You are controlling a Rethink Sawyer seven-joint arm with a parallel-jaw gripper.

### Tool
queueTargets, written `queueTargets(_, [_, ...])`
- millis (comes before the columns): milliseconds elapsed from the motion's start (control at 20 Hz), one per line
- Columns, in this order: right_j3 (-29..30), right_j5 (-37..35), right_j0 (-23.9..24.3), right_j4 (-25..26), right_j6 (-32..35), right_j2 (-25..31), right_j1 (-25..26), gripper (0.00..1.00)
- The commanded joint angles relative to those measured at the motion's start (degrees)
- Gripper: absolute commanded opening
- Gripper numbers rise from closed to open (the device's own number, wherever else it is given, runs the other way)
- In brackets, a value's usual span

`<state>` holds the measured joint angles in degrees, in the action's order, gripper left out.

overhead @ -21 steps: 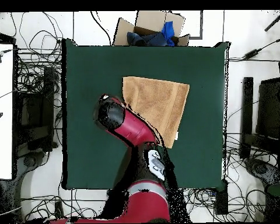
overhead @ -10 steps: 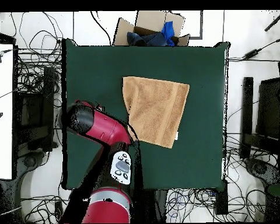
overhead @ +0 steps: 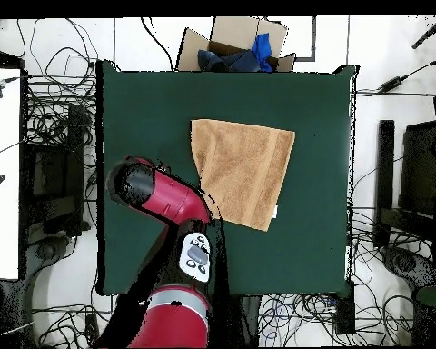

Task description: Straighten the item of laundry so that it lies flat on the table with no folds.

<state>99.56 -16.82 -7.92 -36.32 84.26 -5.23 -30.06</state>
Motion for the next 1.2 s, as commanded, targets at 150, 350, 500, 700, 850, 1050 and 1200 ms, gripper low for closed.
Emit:
queueTargets(150, [0.6, 2.7, 2.5, 4.9, 9.4, -2.7, 3.5, 1.0])
queueTargets(350, [0.6, 5.5, 4.0, 8.0, 7.9, -3.2, 4.8, 1.0])
queueTargets(500, [0.2, 7.1, 4.7, 10.2, 7.8, -3.4, 5.7, 1.0])
queueTargets(700, [-0.6, 7.9, 5.6, 13.0, 7.6, -4.4, 6.5, 1.0])
queueTargets(850, [-0.1, 9.1, 7.5, 15.5, 6.7, -3.7, 6.5, 1.0])
queueTargets(1050, [-0.4, 9.6, 9.4, 18.2, 6.3, -3.4, 6.7, 1.0])
queueTargets(1200, [-1.4, 9.6, 9.9, 19.3, 6.7, -3.2, 7.2, 1.0])
